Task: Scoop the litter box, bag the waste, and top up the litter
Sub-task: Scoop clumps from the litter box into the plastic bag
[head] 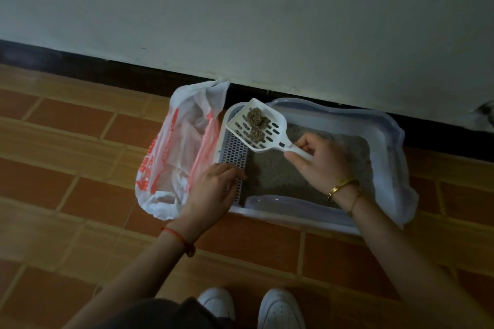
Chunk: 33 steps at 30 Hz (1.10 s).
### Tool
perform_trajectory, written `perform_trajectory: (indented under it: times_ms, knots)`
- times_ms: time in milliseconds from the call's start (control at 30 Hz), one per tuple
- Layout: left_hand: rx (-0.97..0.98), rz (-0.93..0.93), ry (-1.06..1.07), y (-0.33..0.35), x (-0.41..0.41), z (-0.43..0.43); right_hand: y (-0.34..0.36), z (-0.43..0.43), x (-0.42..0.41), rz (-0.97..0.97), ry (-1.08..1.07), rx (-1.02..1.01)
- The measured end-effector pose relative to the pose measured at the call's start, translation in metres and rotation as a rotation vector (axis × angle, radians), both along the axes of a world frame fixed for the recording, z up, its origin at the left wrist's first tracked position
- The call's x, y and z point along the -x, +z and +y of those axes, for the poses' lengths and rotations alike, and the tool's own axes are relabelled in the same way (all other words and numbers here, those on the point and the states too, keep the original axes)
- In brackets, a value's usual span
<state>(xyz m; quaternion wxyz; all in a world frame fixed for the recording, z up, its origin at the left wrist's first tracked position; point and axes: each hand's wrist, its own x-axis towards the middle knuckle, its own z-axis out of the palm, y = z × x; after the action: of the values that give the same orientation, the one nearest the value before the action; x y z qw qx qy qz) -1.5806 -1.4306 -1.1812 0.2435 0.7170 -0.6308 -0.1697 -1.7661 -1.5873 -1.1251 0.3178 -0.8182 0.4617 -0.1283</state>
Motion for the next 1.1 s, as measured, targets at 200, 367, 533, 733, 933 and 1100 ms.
perform_trajectory:
  times_ms: [200, 367, 533, 733, 933, 1100]
  knots:
    - [0.05, -0.007, 0.155, 0.004, -0.012, 0.021, 0.006, 0.003, -0.056, 0.01, 0.157, -0.02]
    - [0.088, -0.029, 0.433, 0.016, -0.038, 0.04, -0.002, 0.005, -0.092, 0.093, 0.249, -0.027]
    - [-0.082, -0.116, 0.59, 0.008, -0.067, 0.056, -0.017, 0.007, -0.118, 0.187, 0.299, 0.02]
    - [-0.347, -0.017, 0.683, -0.003, -0.07, 0.059, -0.022, 0.012, -0.137, 0.287, 0.416, 0.232]
    - [-0.49, 0.064, 0.634, -0.012, -0.077, 0.052, -0.024, 0.018, -0.15, 0.37, 0.511, 0.5]
    - [-0.496, 0.103, 0.65, -0.015, -0.081, 0.048, -0.022, 0.024, -0.15, 0.437, 0.596, 0.666]
